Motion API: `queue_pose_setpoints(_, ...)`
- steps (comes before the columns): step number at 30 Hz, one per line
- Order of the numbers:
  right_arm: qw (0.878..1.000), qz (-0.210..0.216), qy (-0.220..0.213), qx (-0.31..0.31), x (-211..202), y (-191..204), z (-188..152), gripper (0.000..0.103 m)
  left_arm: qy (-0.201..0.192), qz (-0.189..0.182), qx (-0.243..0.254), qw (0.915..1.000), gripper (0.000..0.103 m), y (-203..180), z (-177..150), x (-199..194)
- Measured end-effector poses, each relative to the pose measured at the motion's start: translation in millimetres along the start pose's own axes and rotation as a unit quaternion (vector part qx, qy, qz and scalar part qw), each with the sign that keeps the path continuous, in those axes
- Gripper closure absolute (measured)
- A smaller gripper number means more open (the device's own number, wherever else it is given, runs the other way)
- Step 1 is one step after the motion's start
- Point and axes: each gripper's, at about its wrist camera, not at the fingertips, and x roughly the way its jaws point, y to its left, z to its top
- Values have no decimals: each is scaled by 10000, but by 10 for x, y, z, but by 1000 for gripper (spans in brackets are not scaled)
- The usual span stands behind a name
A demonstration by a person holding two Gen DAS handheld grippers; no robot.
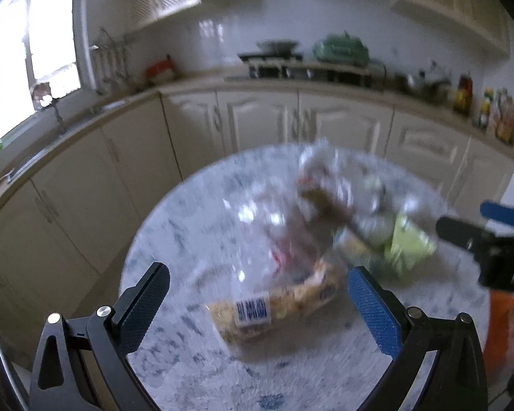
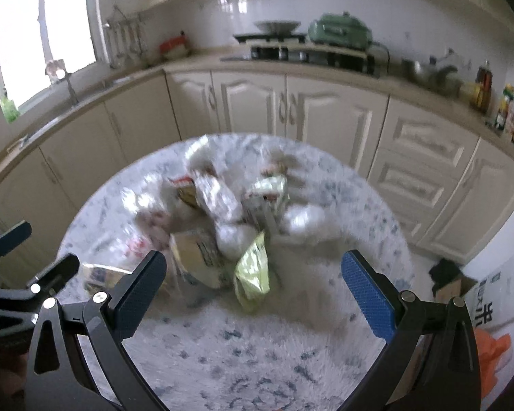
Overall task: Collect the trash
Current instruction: 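Grasp the yellow bread bag with the left tool while the right tool grasps the green packet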
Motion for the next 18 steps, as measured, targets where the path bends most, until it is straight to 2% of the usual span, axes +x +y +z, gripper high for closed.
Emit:
queue_pose_setpoints(6, 9991, -7, 404, 119, 304, -115, -115, 0, 406, -11, 463, 9981, 1, -122, -41, 400)
queue_pose_setpoints(13, 9979, 60, 606, 214, 565, -194, -150, 2, 511, -71, 901, 9946, 1, -251, -87, 765)
queue_pose_setpoints(16, 9974, 48, 687, 191, 687, -190, -142, 9, 502, -98, 1291, 9903, 1, -337, -131, 932)
queue_pose_setpoints(18, 9970, 74, 747, 184, 767, -187, -142, 19, 574, -178, 1460, 9875, 6, -401, -153, 1038)
